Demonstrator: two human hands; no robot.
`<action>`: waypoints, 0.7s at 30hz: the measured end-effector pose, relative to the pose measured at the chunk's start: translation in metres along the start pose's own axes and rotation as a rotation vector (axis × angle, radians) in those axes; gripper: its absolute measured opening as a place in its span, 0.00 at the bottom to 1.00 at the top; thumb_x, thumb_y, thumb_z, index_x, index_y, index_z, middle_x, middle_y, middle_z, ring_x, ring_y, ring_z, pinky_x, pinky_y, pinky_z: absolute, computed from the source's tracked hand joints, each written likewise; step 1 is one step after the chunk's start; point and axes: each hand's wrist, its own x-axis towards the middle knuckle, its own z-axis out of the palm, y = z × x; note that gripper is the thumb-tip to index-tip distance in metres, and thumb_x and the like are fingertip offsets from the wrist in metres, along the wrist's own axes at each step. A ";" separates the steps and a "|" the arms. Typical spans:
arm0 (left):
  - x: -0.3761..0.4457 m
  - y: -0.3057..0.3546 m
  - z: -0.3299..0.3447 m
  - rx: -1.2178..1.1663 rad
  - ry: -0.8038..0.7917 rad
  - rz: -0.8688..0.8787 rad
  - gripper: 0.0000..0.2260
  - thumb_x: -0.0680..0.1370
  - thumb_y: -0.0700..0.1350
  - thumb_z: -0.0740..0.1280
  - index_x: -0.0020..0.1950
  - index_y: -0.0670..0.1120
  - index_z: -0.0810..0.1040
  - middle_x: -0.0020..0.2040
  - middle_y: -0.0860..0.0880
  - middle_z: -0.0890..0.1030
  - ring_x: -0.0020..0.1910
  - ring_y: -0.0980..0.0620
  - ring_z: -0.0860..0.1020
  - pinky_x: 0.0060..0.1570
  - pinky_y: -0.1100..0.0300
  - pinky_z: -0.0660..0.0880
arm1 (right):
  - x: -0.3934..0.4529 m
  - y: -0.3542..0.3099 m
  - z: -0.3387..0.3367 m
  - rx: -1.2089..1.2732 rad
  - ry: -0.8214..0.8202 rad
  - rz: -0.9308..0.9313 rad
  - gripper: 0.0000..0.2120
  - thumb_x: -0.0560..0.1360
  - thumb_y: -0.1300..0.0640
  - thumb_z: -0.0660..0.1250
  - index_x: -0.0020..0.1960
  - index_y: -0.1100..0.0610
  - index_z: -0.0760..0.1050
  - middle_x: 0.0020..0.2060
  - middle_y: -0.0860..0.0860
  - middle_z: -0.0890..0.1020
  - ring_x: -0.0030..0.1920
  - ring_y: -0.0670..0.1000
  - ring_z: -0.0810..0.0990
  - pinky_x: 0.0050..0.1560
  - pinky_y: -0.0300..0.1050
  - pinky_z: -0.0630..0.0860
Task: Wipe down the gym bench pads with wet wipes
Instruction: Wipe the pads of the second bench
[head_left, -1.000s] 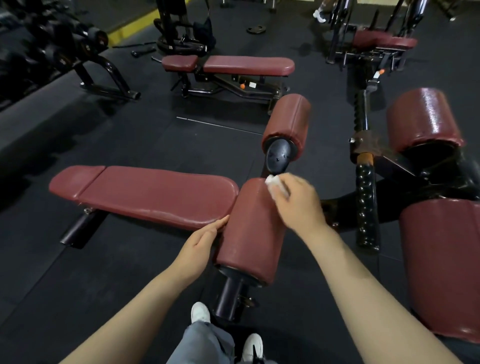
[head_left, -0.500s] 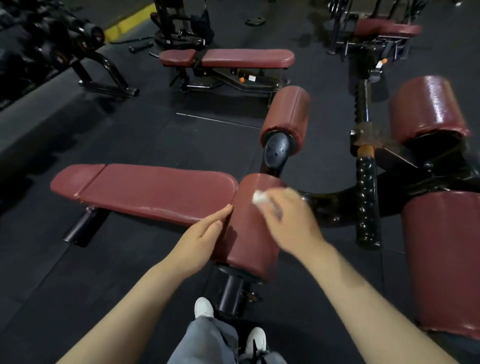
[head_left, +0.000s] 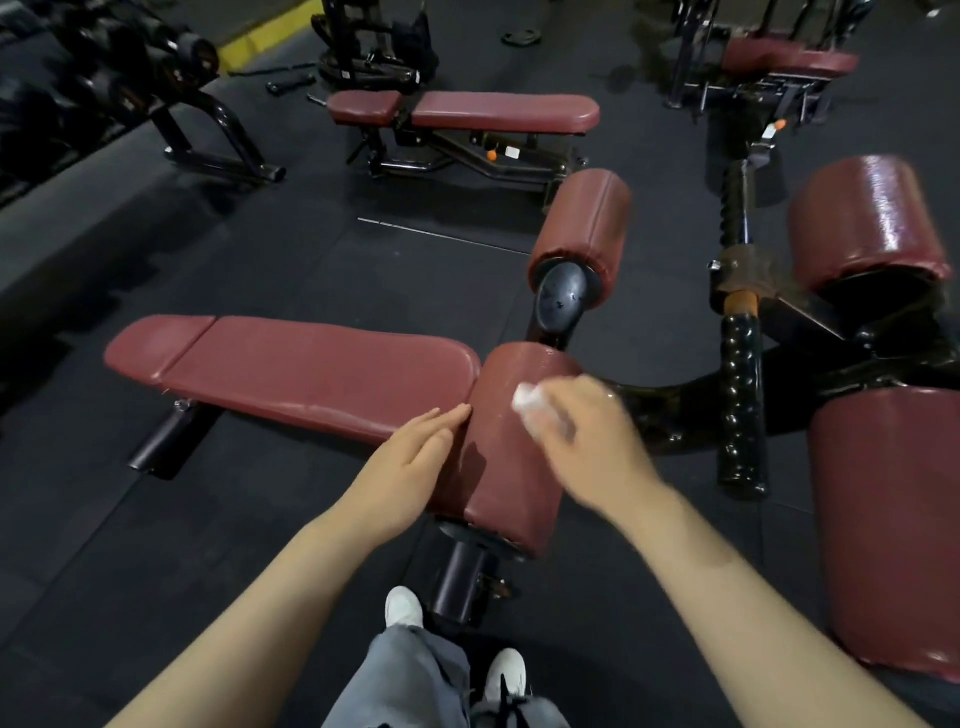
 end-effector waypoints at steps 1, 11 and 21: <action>-0.001 -0.002 0.001 -0.032 -0.016 -0.012 0.20 0.76 0.58 0.54 0.67 0.67 0.72 0.64 0.75 0.71 0.69 0.75 0.62 0.68 0.74 0.56 | -0.023 -0.013 0.002 0.030 -0.106 -0.107 0.05 0.77 0.58 0.67 0.47 0.48 0.75 0.37 0.37 0.65 0.40 0.43 0.66 0.43 0.36 0.64; 0.006 0.001 -0.002 -0.103 -0.082 -0.188 0.20 0.84 0.47 0.50 0.72 0.53 0.74 0.68 0.59 0.76 0.65 0.67 0.73 0.72 0.60 0.65 | 0.034 0.015 -0.003 -0.105 0.132 0.205 0.08 0.80 0.61 0.64 0.42 0.59 0.75 0.37 0.55 0.79 0.42 0.58 0.74 0.49 0.56 0.73; -0.004 -0.011 0.001 0.032 -0.035 -0.109 0.19 0.84 0.48 0.54 0.73 0.58 0.70 0.70 0.67 0.68 0.70 0.70 0.62 0.67 0.73 0.55 | 0.009 0.004 -0.015 -0.205 -0.046 -0.223 0.10 0.79 0.58 0.61 0.39 0.54 0.71 0.31 0.52 0.73 0.34 0.56 0.70 0.38 0.54 0.69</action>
